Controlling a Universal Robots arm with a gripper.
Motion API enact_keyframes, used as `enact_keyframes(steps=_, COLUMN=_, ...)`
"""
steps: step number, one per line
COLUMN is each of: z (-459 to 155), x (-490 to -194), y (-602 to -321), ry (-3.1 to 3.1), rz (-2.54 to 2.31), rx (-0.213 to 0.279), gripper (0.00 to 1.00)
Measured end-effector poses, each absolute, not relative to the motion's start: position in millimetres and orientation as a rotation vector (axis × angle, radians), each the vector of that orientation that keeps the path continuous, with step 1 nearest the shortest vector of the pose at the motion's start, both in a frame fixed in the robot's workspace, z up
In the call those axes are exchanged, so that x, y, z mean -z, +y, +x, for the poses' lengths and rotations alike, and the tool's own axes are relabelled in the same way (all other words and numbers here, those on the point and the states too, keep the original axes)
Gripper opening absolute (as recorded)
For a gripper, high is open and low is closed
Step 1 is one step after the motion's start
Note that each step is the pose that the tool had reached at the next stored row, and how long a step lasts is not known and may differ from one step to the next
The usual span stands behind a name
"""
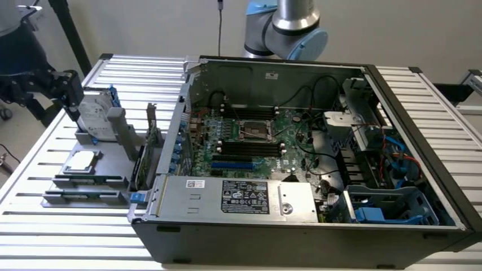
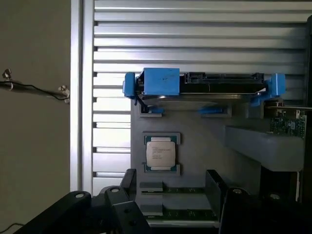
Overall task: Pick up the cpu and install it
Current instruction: 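Pick up the cpu and move it towards the insertion slot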
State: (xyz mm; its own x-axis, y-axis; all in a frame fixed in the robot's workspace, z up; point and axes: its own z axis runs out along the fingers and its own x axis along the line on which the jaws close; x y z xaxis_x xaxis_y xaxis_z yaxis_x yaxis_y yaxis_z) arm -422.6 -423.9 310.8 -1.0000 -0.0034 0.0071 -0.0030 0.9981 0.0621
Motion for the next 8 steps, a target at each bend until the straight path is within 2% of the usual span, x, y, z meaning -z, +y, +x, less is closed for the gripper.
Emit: enact_keyframes(steps=8, z=-423.0, x=-296.1, y=-423.9, ry=-3.133, rz=0.006, rx=0.097, gripper=0.68)
